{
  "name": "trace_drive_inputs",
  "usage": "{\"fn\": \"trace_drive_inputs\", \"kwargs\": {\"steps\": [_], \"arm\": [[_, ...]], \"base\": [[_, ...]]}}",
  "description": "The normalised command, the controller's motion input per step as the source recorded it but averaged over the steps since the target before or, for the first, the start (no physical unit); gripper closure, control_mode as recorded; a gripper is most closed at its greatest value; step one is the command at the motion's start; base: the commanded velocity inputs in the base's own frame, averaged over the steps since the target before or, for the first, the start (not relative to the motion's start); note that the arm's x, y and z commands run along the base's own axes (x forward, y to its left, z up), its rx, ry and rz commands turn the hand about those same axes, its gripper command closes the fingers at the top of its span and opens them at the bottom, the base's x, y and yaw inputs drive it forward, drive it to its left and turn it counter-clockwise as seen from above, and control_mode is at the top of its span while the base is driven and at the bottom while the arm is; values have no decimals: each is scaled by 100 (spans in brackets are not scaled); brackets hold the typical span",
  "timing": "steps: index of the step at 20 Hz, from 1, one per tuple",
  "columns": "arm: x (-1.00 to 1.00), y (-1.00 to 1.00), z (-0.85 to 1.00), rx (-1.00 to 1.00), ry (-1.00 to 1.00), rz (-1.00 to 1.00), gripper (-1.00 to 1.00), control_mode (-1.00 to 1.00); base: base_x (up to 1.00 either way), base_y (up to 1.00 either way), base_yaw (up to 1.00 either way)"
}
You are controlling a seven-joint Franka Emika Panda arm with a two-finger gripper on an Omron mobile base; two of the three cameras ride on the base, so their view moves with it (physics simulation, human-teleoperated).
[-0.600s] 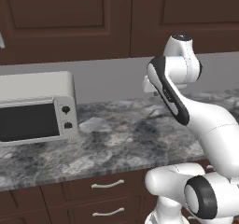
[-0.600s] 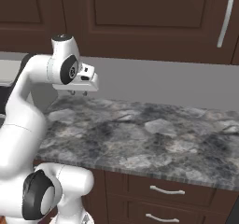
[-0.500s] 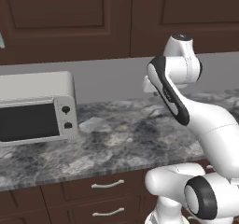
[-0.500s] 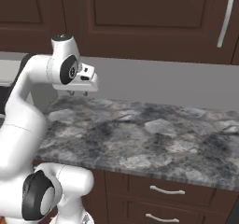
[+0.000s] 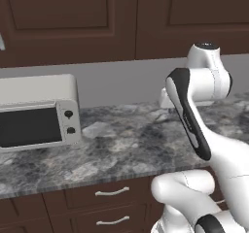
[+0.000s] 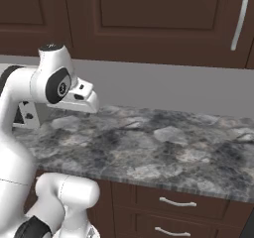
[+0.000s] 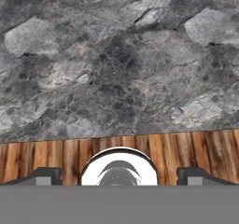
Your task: Four empty soda cans are scattered around the kitchen. Gather all the cans and cluster them next to the stove for recycling.
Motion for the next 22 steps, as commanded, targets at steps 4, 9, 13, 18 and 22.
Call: {"fn": "trace_drive_inputs", "kwargs": {"steps": [4, 9, 13, 18, 22], "arm": [[-100, -76, -11, 8, 0, -8, -100, -100], [-83, -54, -9, 5, 1, -3, -100, -100], [0, 0, 0, 0, 0, 0, -100, 100], [0, 0, 0, 0, 0, 0, -100, 100], [0, 0, 0, 0, 0, 0, -100, 100]], "base": [[0, 0, 0], [0, 0, 0], [0, 0, 0], [-47, -10, -54], [-66, -19, -63]]}}
